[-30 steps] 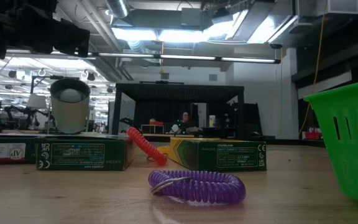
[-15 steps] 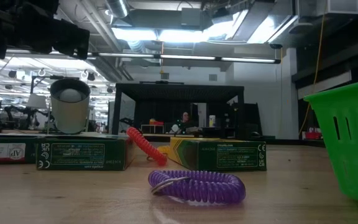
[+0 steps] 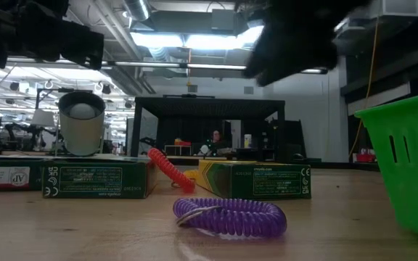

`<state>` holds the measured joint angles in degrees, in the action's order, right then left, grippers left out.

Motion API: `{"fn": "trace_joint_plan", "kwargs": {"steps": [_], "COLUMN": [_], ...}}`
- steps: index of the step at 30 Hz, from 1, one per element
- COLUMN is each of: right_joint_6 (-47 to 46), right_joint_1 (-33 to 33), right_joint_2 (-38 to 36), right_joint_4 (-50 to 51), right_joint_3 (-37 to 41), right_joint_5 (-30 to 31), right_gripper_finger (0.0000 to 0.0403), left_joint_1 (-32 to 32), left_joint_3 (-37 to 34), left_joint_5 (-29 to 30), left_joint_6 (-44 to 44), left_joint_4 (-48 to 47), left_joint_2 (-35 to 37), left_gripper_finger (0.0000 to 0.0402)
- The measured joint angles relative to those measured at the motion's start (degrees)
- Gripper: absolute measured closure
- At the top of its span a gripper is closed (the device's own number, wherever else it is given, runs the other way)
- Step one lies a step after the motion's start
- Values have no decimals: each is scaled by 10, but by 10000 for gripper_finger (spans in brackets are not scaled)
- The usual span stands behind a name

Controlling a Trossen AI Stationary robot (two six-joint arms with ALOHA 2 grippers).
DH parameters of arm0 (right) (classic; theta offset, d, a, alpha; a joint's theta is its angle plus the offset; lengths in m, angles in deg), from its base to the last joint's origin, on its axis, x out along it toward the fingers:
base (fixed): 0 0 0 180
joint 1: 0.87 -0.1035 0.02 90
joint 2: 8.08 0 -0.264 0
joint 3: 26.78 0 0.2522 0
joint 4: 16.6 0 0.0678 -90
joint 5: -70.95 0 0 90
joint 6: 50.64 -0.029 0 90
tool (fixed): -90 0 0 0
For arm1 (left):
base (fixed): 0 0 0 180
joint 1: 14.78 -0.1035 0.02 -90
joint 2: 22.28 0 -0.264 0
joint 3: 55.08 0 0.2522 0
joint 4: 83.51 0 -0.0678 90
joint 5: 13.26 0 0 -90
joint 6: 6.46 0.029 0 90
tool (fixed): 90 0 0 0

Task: Pick & Place Office Desk Supplies
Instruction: Put the orange spring keychain into the red bin

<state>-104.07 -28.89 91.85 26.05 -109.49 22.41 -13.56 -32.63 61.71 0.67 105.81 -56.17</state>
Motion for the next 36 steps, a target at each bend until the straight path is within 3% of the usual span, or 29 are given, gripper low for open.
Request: {"fn": "trace_joint_plan", "kwargs": {"steps": [5, 12, 17, 26, 36], "right_joint_6": [106, 164, 170, 170, 164], "right_joint_1": [94, 168, 172, 160, 165], "right_joint_2": [-1, 16, 26, 86, 127], "right_joint_4": [-37, 17, 62, 23, 23], "right_joint_3": [0, 0, 2, 0, -1], "right_joint_5": [-139, -229, -250, -304, -309], "right_gripper_finger": [231, 232, 231, 231, 232], "left_joint_1": [0, 0, 1, 6, 6], "left_joint_3": [0, 0, 0, 0, 0], "left_joint_5": [0, 0, 0, 3, 4], "left_joint_6": [1, -14, -14, -18, -18], "left_joint_4": [0, -8, -10, -11, -23], "left_joint_2": [0, 0, 0, 0, 0], "left_gripper_finger": [300, 300, 300, 300, 300]}}
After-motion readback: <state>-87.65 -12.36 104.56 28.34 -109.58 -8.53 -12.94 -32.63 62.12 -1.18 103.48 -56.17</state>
